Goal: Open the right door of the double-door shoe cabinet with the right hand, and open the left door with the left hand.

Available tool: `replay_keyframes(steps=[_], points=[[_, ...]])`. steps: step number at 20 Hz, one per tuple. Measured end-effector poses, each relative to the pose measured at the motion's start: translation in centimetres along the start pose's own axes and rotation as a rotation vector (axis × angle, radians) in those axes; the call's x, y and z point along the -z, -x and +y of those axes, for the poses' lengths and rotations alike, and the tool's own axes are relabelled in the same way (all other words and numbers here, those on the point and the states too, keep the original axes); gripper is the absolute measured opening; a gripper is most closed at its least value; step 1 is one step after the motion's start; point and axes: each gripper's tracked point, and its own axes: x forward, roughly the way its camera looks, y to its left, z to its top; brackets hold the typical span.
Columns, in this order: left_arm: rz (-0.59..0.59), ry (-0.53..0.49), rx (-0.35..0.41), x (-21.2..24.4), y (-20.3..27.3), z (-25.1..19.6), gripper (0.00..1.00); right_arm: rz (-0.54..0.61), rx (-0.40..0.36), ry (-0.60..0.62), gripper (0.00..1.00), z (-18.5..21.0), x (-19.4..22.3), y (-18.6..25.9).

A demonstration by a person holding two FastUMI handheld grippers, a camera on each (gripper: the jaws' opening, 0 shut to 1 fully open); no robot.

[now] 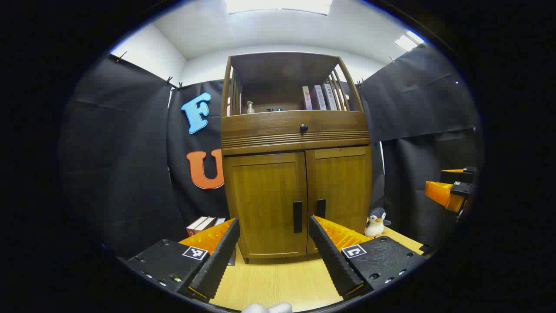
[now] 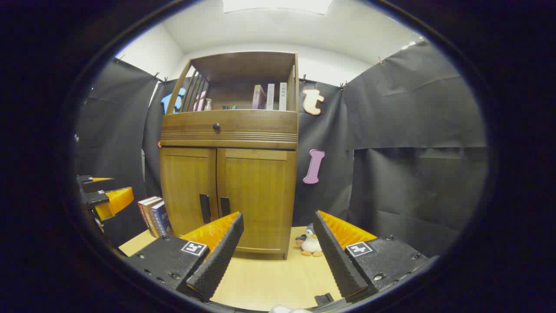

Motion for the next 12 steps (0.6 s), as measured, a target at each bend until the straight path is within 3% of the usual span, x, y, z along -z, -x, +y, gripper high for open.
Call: replay_keyframes(steps=[12], points=[[0.028,0.004,-0.016,1.0,1.0,1.8,0.96,0.005,-0.013,-0.012,1.0,1.5,1.0,0.3]])
